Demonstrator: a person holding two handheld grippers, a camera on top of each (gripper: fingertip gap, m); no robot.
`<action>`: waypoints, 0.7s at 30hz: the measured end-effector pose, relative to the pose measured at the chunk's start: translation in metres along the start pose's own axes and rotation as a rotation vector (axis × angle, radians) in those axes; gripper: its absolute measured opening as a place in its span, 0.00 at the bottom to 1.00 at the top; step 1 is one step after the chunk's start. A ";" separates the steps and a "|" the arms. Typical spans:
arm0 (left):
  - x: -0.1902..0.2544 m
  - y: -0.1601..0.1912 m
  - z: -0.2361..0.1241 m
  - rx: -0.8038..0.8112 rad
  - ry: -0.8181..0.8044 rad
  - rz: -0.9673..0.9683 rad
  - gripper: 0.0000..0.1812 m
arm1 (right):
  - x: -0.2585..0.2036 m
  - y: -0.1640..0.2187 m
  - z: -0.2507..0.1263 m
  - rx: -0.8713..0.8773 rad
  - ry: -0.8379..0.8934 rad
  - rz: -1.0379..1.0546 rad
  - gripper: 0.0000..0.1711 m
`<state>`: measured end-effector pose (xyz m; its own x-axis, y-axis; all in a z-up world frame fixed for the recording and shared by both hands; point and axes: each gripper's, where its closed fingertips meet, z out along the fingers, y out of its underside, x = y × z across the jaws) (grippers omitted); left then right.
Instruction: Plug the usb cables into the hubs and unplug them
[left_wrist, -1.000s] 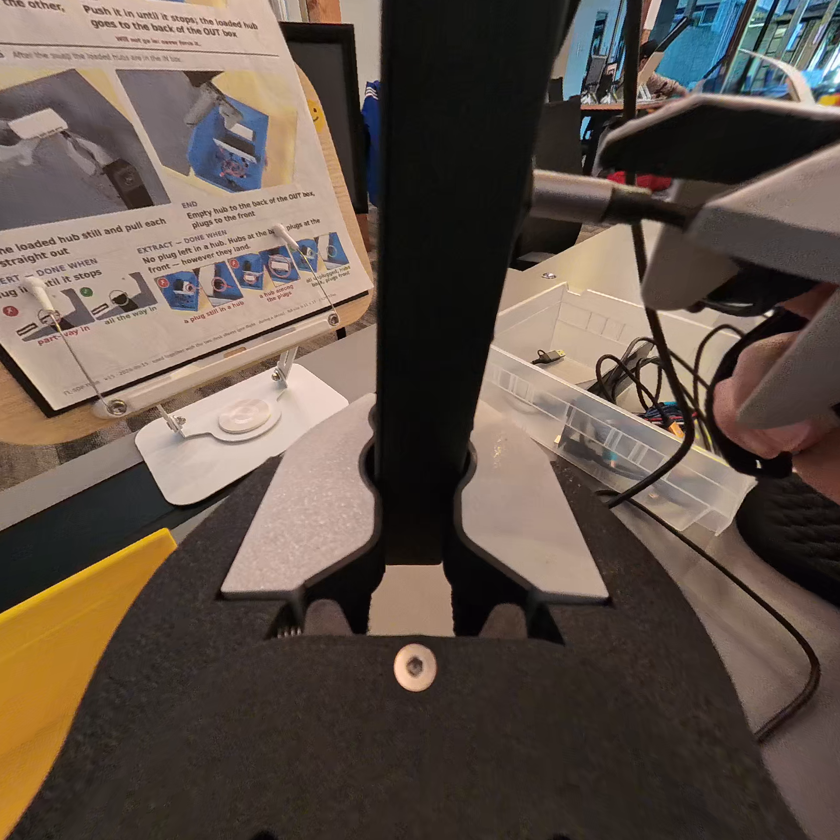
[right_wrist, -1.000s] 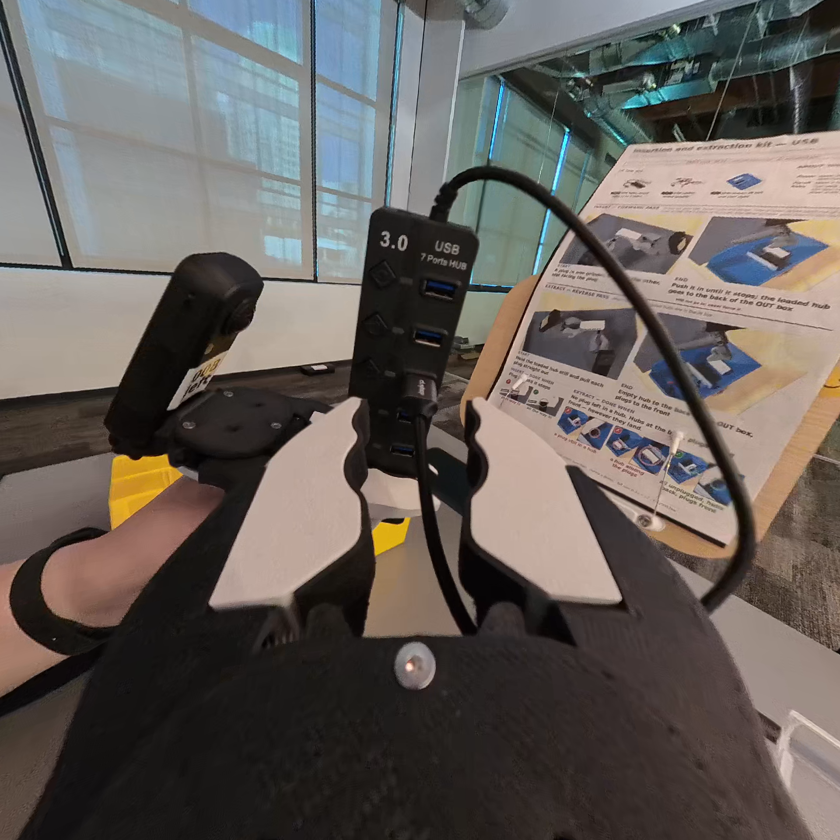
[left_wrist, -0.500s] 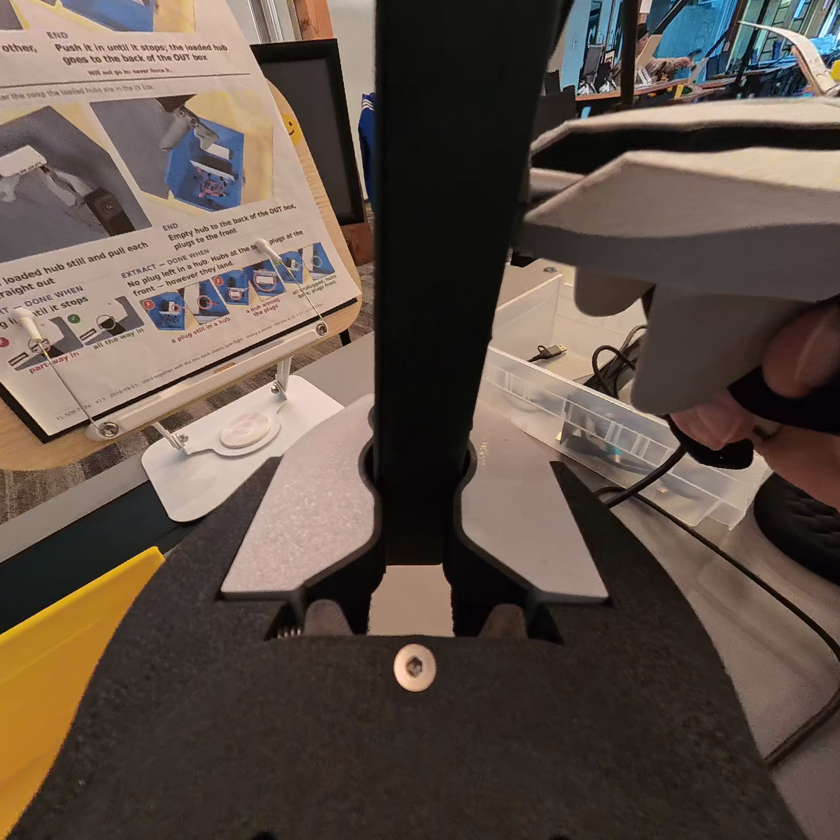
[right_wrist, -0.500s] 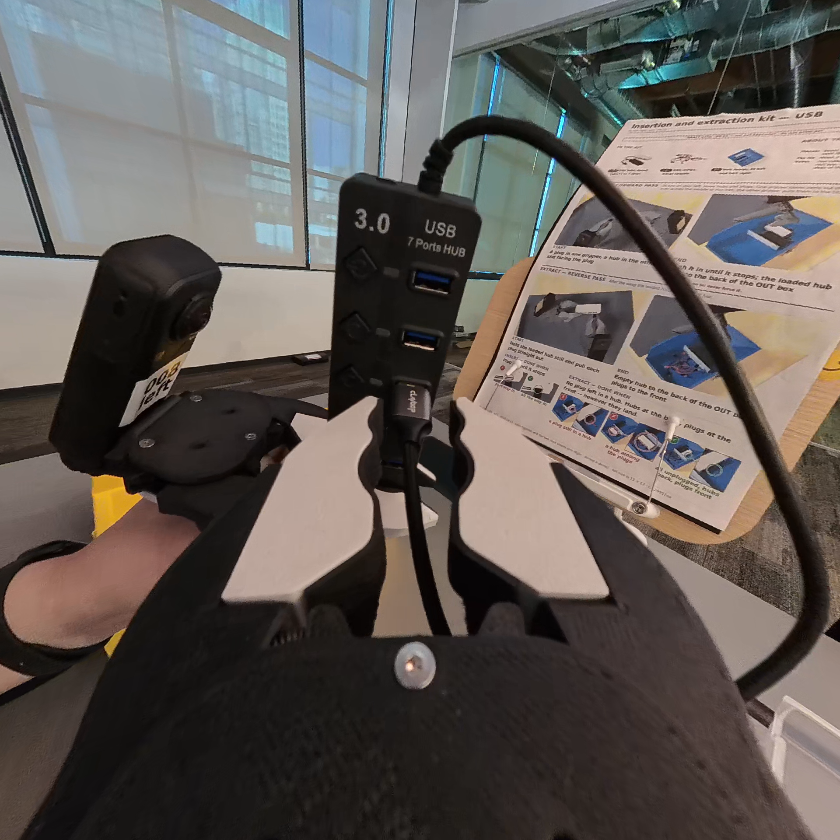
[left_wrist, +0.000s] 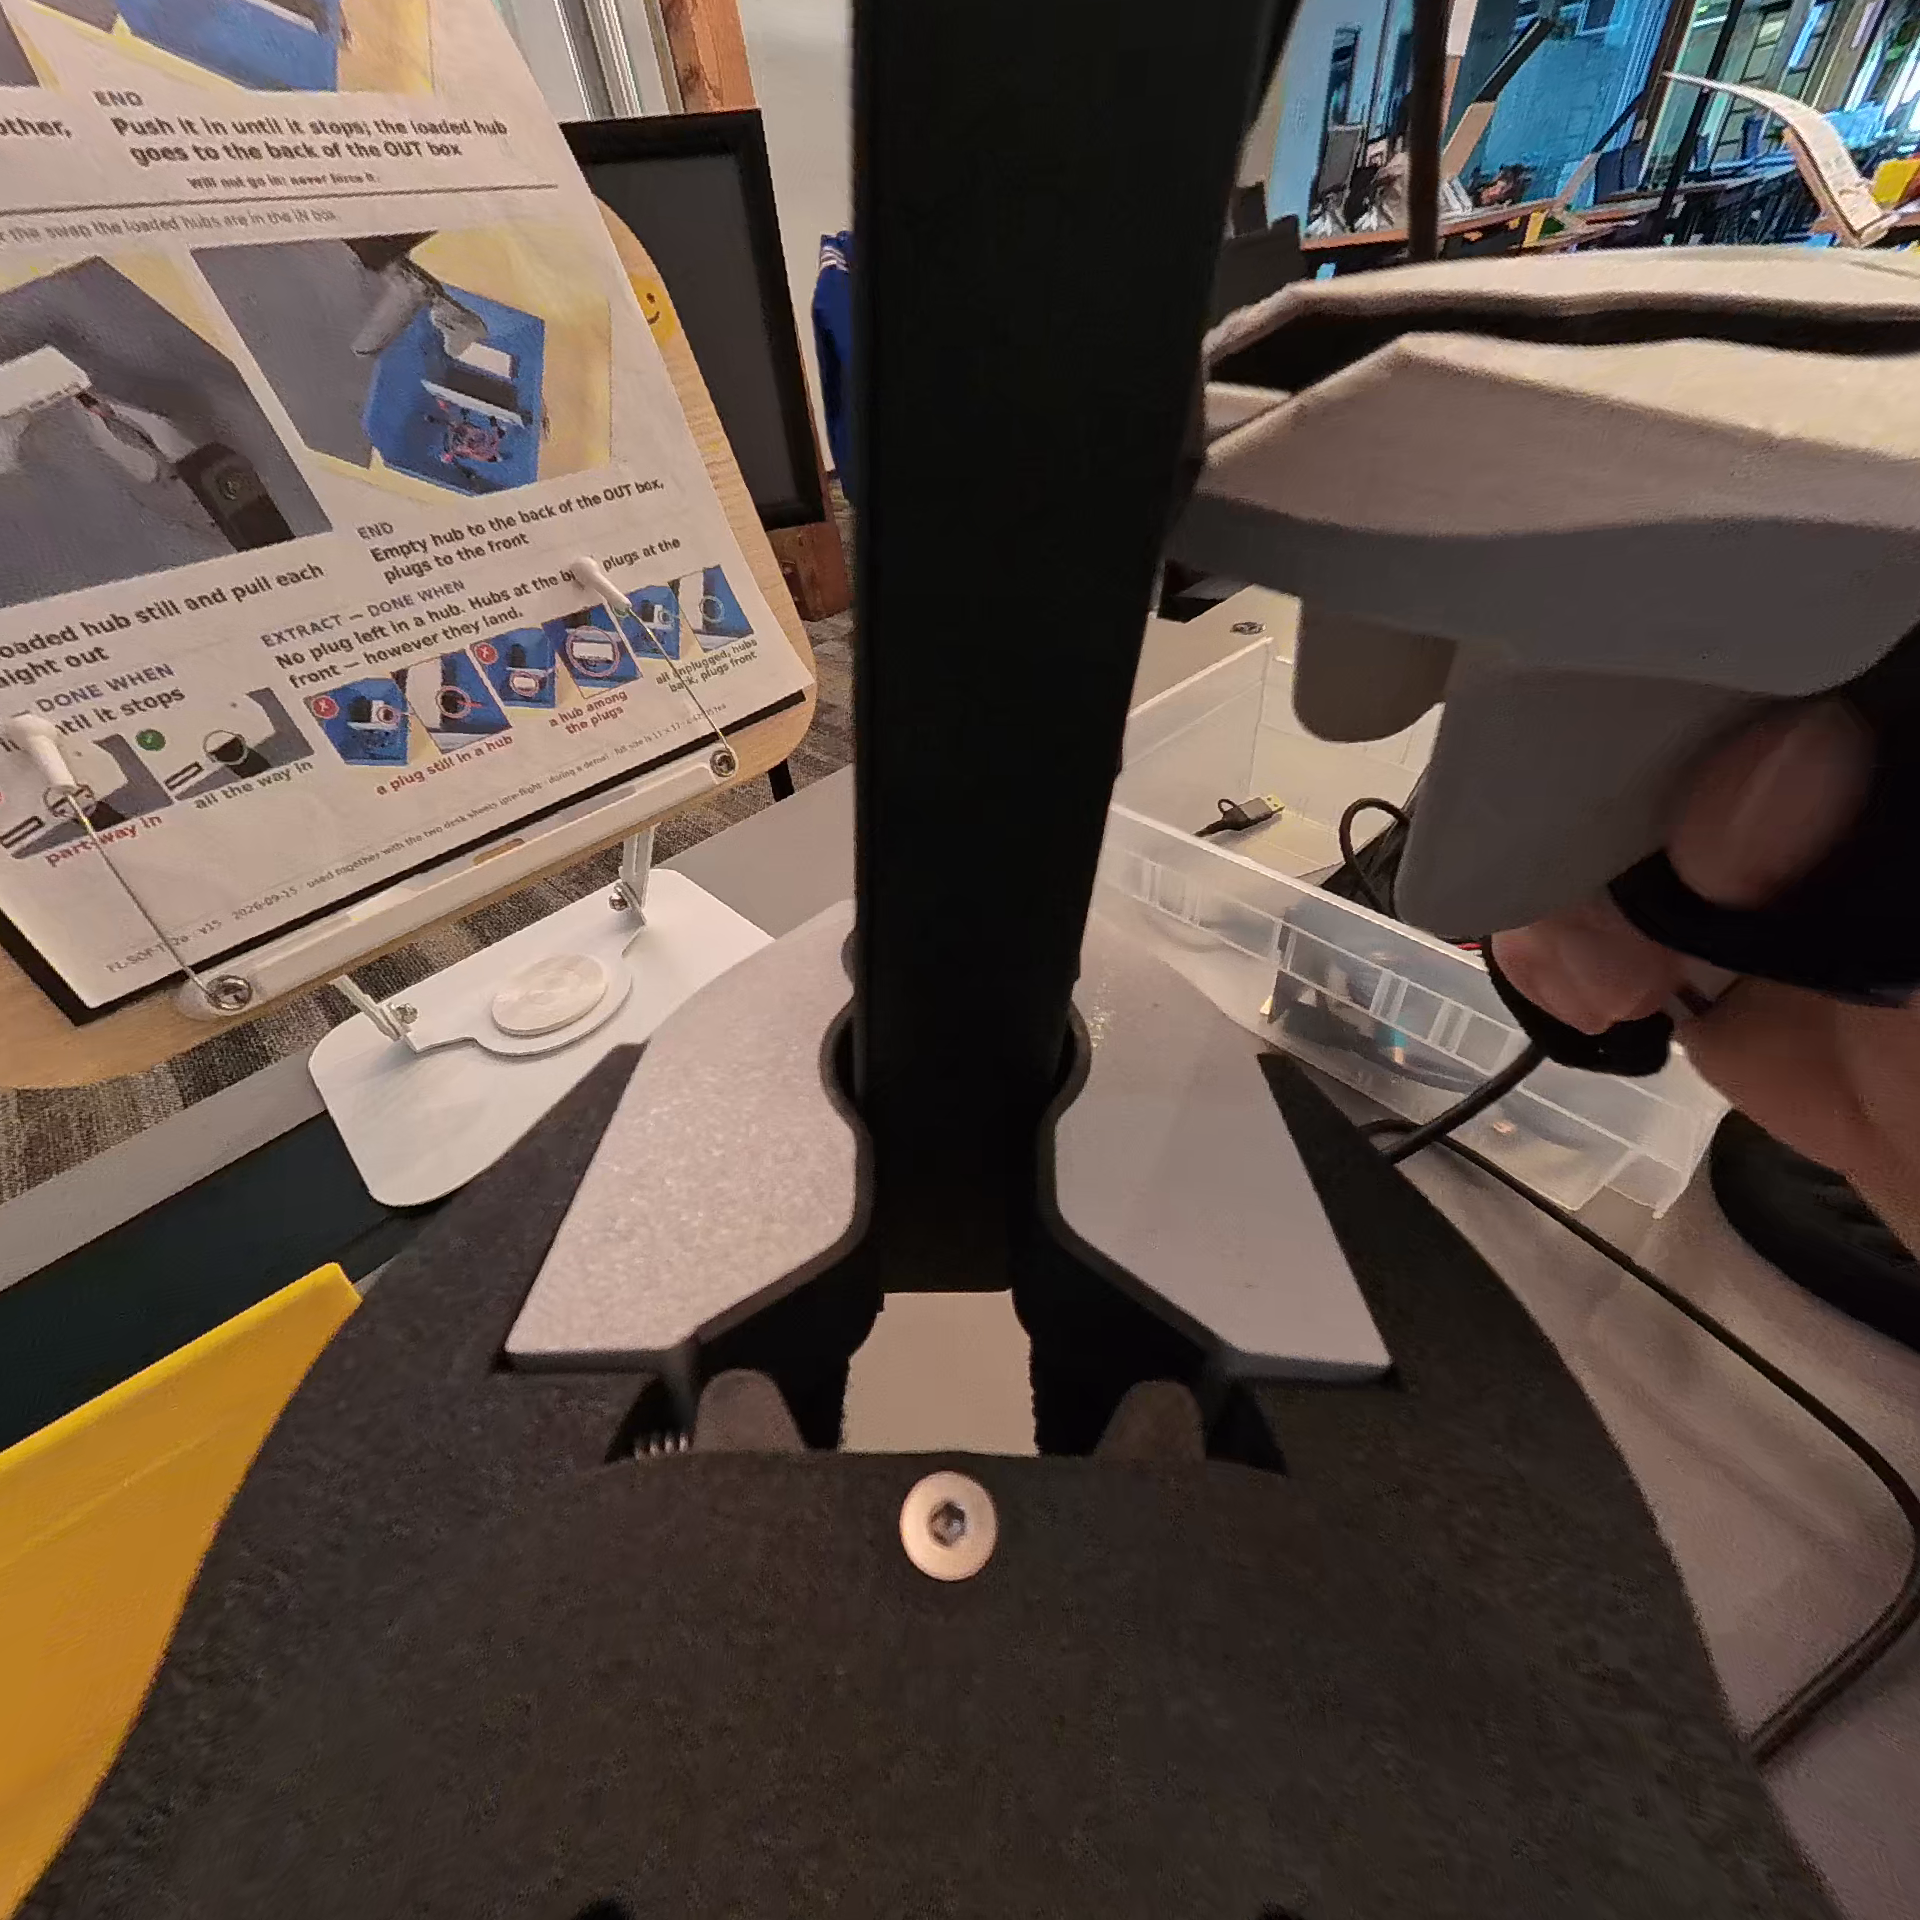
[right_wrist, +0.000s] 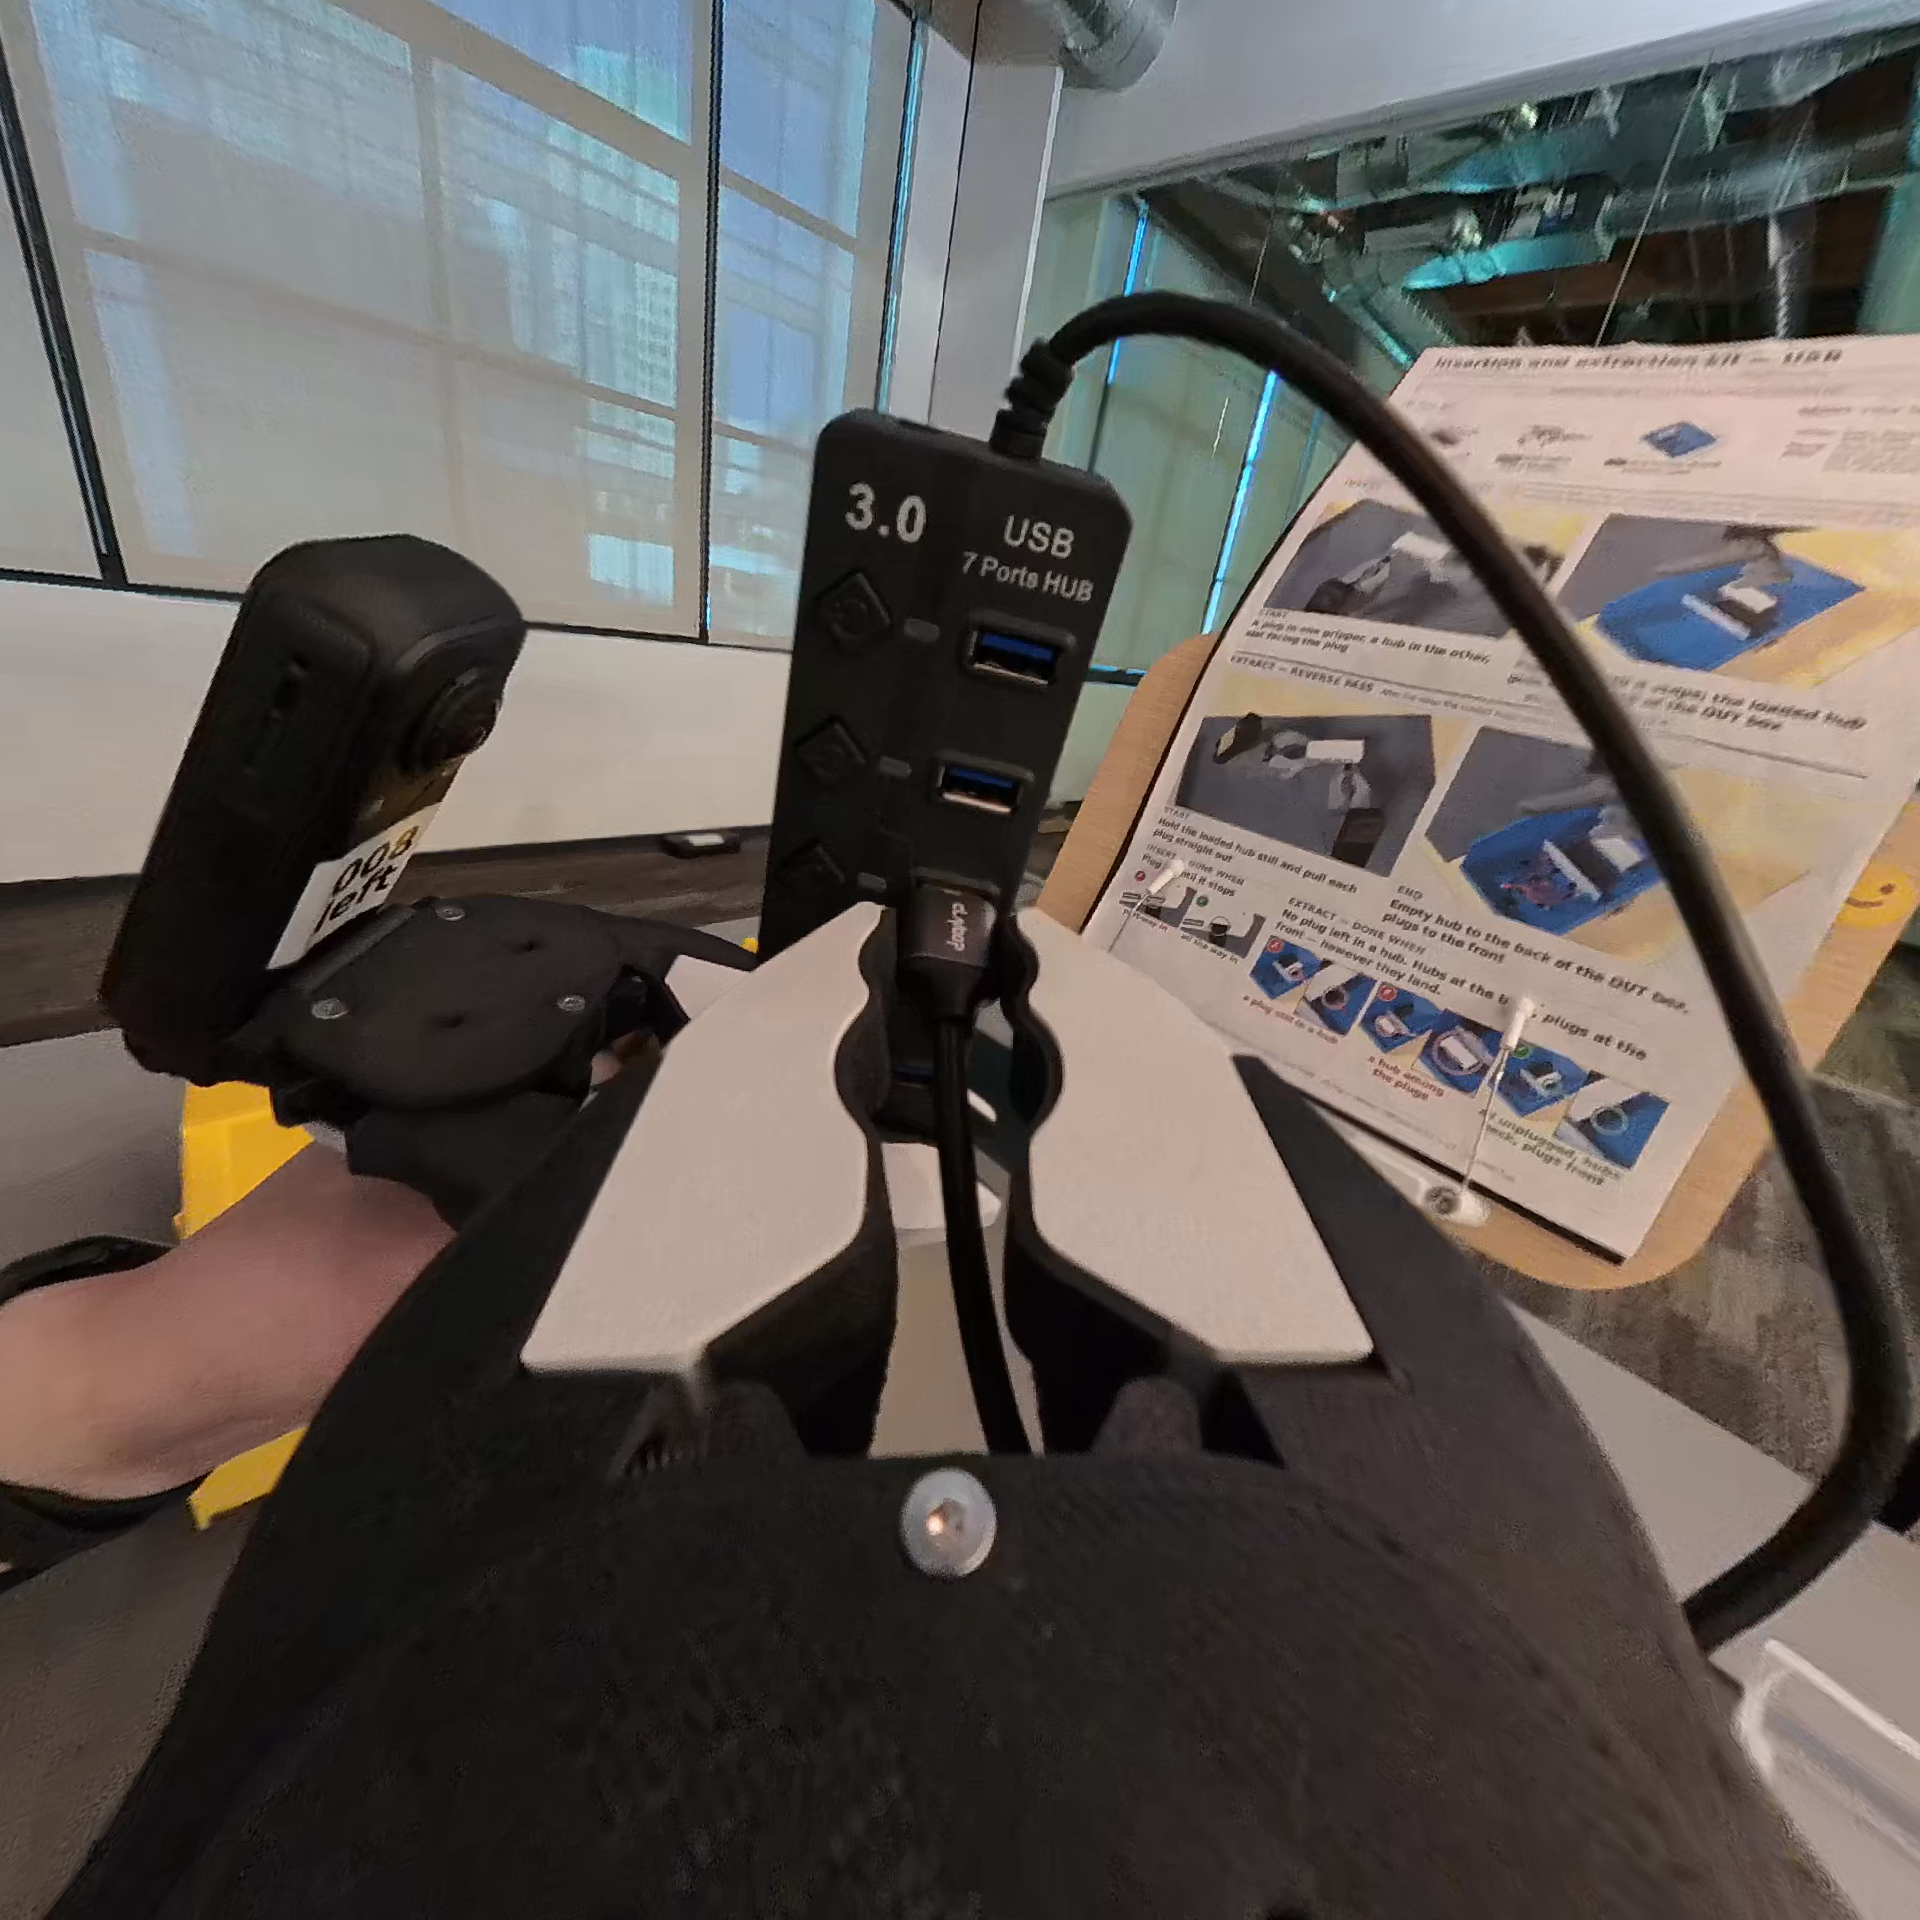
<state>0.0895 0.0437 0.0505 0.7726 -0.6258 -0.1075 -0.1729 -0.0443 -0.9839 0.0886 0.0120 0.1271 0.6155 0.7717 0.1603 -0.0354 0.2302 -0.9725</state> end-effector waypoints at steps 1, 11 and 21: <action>0.000 -0.002 0.000 0.002 -0.001 -0.001 0.15 | 0.000 -0.002 0.000 0.011 0.008 -0.018 0.11; -0.007 -0.009 0.009 0.019 -0.007 -0.036 0.15 | 0.011 -0.001 0.002 0.007 0.017 -0.018 0.11; -0.006 -0.008 0.011 0.035 0.042 -0.099 0.16 | 0.010 0.000 0.003 -0.019 0.068 -0.086 0.11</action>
<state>0.0932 0.0564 0.0570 0.7583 -0.6519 -0.0037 -0.0749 -0.0815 -0.9939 0.0930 0.0216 0.1289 0.6680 0.7070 0.2323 0.0347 0.2822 -0.9587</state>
